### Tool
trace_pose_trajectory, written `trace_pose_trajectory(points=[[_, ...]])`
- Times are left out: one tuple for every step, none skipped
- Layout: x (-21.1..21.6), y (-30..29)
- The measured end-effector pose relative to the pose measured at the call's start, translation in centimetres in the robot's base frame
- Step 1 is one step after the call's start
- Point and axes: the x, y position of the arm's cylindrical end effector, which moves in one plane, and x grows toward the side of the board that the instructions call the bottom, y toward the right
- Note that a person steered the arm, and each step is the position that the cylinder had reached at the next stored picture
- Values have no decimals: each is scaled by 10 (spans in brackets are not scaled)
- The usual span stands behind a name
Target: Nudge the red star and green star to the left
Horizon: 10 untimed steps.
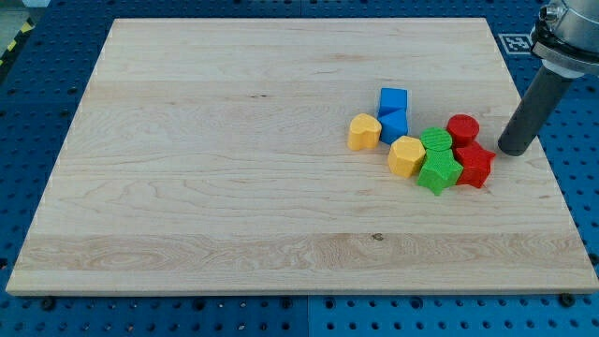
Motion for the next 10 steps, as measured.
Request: trace_pose_trajectory(points=[[12, 0], [22, -5], [22, -13], [22, -15], [22, -15], [22, -15], [21, -15], [21, -15], [20, -16], [16, -17]])
